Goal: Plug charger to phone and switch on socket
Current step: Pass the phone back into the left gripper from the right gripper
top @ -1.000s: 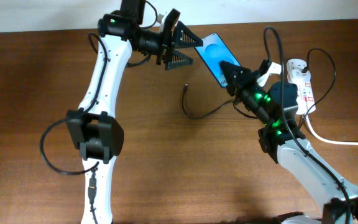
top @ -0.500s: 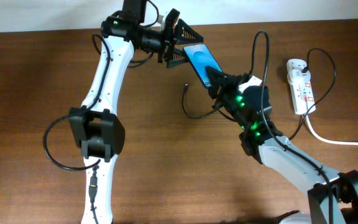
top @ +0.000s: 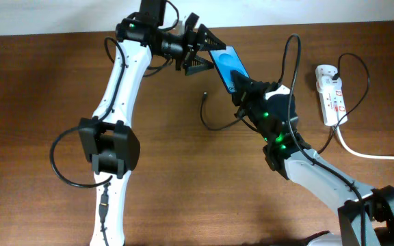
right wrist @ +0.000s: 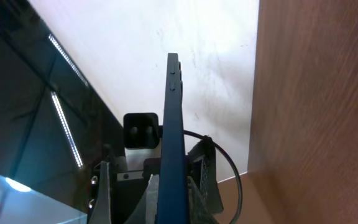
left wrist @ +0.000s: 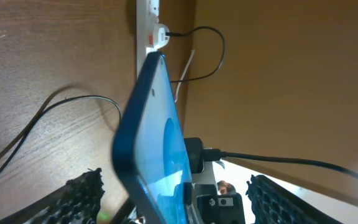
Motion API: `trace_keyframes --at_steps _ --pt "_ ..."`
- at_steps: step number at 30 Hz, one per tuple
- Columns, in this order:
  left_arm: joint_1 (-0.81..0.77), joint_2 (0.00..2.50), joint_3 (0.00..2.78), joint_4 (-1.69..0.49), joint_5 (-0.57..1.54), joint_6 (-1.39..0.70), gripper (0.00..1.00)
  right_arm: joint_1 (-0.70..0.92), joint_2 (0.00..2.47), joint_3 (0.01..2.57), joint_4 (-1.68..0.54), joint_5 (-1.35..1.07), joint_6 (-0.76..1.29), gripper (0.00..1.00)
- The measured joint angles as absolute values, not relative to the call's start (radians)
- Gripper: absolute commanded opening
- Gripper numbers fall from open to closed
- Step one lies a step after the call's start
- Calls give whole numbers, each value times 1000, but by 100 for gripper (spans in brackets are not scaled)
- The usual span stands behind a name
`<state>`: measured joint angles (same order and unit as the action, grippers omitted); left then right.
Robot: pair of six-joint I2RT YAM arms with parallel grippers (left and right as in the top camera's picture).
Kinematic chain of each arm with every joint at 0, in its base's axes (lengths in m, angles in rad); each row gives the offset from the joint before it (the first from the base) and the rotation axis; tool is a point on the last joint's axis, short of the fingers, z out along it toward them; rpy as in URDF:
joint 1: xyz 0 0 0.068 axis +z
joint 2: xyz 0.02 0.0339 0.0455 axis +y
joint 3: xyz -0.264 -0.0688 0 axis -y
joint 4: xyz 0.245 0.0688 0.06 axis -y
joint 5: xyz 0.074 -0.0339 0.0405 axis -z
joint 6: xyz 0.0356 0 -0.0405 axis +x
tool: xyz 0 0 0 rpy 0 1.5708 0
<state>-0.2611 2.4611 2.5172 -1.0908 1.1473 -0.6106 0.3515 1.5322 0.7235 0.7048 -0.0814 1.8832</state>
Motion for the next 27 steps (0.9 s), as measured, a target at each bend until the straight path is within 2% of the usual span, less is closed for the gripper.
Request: trace_keyframes --at_steps 11,20,24,27 --pt "-274 2461 2517 -1094 1101 -622 63 379 1576 738 705 -64 1931 4" --pt "-278 2461 2517 -1093 1095 -622 62 391 1576 772 705 -49 1934 4" --pt "-288 2461 2517 -1093 1087 -623 49 394 1576 776 705 -49 1934 4" --pt "-294 2461 2517 -1092 1080 -636 30 396 1577 776 705 -49 1934 4"
